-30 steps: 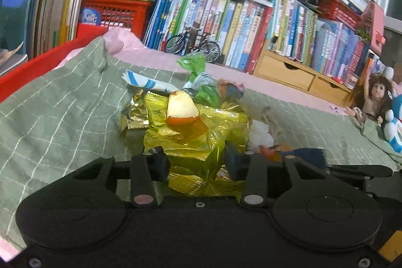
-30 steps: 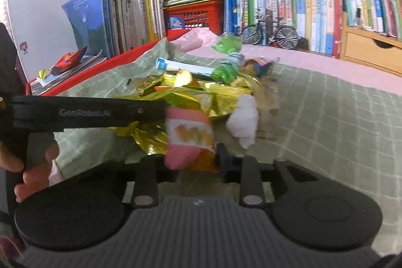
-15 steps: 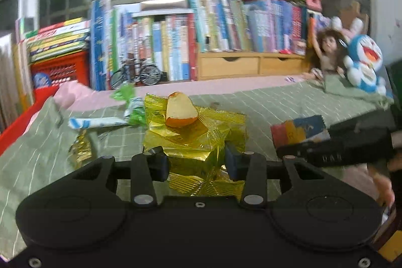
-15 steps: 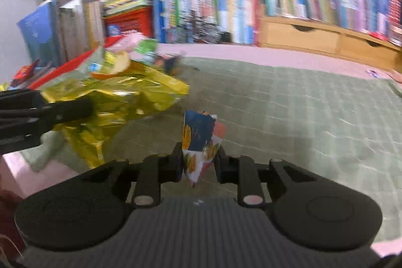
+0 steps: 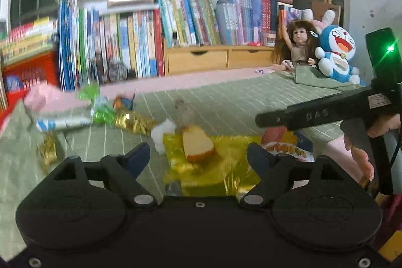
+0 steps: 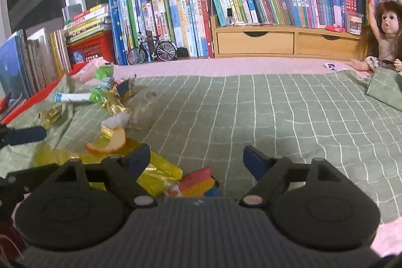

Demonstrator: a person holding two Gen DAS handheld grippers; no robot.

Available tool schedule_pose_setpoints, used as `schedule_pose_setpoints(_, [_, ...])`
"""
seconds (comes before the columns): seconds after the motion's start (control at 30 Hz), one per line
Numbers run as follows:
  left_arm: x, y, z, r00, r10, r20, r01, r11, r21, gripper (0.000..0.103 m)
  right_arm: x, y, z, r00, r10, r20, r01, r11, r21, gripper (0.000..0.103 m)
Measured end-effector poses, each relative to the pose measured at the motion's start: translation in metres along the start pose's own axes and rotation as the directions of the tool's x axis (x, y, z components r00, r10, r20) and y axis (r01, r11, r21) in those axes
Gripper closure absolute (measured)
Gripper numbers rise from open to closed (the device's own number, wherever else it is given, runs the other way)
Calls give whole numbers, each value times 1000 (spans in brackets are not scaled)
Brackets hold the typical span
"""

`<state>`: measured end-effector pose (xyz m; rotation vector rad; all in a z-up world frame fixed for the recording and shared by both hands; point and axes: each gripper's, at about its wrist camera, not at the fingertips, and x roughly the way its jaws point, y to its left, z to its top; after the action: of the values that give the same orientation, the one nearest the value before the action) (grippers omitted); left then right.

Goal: Collect trash
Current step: 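Lift the gold foil package with the left tool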

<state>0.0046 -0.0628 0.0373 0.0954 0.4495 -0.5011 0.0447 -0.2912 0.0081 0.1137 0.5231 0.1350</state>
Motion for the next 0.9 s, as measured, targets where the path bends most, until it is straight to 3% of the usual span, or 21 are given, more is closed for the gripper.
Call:
schedule_pose_setpoints(0.1, [7, 19, -8, 996, -67, -52, 57, 983, -177, 18, 0, 3, 2, 1000, 25, 12, -25, 1000, 0, 15])
schedule_pose_setpoints(0.23, [22, 45, -26, 978, -179, -110, 114, 892, -437, 18, 3, 9, 4, 999, 44, 15, -44, 999, -13, 15])
schedule_pose_setpoints(0.27, [23, 49, -29, 981, -175, -85, 116, 878, -464, 18, 3, 11, 4, 999, 49, 14, -48, 999, -14, 15])
schedule_pose_setpoints(0.37, [28, 57, -30, 981, -182, -71, 119, 846, -520, 18, 5, 17, 4, 996, 84, 3, -84, 996, -28, 16])
schedule_pose_setpoints(0.43, [32, 63, -31, 976, -211, -57, 141, 807, -573, 18, 9, 24, 1, 995, 96, -34, -98, 993, -65, 28])
schedule_pose_setpoints(0.5, [31, 63, -30, 977, -207, -51, 136, 787, -602, 18, 15, 35, -5, 994, 68, -80, -78, 987, -142, 46])
schedule_pose_setpoints(0.53, [30, 64, -30, 979, -198, -46, 129, 783, -609, 18, 17, 39, -8, 995, 50, -91, -66, 982, -175, 48])
schedule_pose_setpoints(0.8, [29, 59, -34, 983, -181, -28, 125, 774, -621, 17, 23, 41, -28, 993, 57, -105, -78, 975, -209, 44])
schedule_pose_setpoints(0.87, [35, 53, -32, 979, -203, -33, 138, 766, -628, 33, 21, 41, -30, 993, 62, -100, -82, 973, -216, 44])
schedule_pose_setpoints(0.9, [39, 51, -32, 978, -205, -41, 132, 756, -641, 47, 21, 41, -29, 993, 62, -99, -83, 972, -218, 44])
